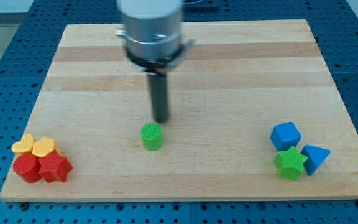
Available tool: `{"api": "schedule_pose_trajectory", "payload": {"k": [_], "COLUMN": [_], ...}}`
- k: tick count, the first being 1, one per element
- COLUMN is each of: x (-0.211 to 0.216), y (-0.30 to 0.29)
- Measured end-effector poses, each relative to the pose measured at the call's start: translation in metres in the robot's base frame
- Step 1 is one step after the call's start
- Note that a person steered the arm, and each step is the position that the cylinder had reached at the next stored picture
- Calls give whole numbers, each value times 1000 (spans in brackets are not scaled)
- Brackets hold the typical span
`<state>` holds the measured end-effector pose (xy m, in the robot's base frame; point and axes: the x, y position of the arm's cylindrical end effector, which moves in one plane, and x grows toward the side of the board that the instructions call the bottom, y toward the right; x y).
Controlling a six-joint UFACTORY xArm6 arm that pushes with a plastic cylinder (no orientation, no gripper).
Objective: Slide the green circle to the left of the cube
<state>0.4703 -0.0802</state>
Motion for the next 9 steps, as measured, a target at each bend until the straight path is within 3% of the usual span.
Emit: {"api": "schedule_pose_trajectory", "payload": {"k": [1, 2, 3, 5, 6, 8, 9], "x": [8, 41, 59, 40, 40, 40, 41], "y": [-86, -115, -75, 75, 119, 112, 140]}}
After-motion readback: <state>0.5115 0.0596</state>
